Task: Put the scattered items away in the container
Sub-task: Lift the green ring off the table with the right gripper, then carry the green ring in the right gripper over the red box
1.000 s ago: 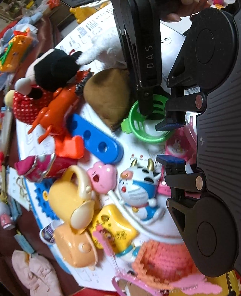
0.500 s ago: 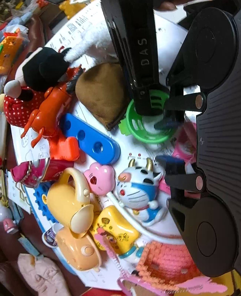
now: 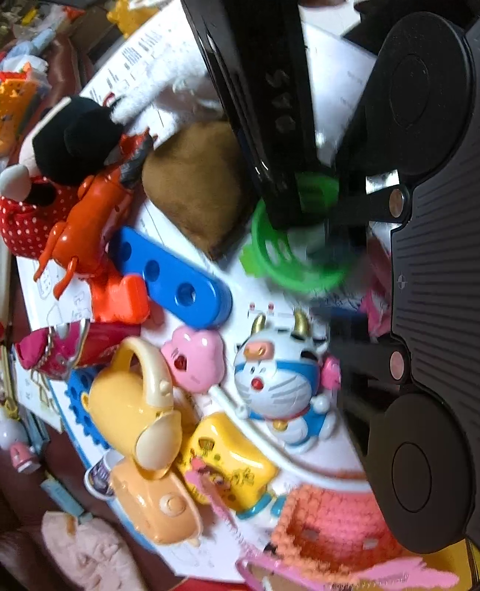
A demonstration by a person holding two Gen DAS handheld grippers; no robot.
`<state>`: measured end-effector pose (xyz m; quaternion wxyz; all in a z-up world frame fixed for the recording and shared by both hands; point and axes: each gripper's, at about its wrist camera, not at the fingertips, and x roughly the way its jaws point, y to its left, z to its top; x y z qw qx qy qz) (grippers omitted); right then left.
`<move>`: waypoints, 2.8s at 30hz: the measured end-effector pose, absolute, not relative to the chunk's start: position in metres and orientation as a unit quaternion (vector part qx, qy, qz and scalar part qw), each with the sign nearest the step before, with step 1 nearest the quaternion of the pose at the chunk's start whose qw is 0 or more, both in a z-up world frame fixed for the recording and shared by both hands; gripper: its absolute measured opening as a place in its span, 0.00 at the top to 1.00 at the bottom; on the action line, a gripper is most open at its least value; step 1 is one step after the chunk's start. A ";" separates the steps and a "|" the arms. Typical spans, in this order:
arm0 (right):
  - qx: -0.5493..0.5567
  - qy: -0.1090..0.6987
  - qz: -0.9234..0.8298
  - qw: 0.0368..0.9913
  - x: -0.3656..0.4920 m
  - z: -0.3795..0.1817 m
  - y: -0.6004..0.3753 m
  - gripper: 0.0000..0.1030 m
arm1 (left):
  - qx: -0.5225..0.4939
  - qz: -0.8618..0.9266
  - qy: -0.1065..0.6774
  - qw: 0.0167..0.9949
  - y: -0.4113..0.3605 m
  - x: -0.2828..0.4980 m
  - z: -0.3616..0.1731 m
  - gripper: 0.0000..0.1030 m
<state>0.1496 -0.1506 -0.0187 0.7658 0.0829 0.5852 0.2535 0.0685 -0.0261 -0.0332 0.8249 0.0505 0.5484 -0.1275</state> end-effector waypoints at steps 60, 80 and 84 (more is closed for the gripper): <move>0.086 0.532 0.282 0.794 0.122 0.052 -0.128 0.90 | 0.050 -0.091 0.479 0.872 -0.002 0.034 0.045 0.95; 0.011 0.399 0.451 0.798 0.104 0.190 0.037 0.88 | 0.016 0.089 0.351 0.932 0.148 -0.025 0.188 0.93; -0.019 0.393 0.499 0.772 0.090 0.197 0.095 0.88 | 0.001 0.141 0.356 0.924 0.197 -0.044 0.196 0.93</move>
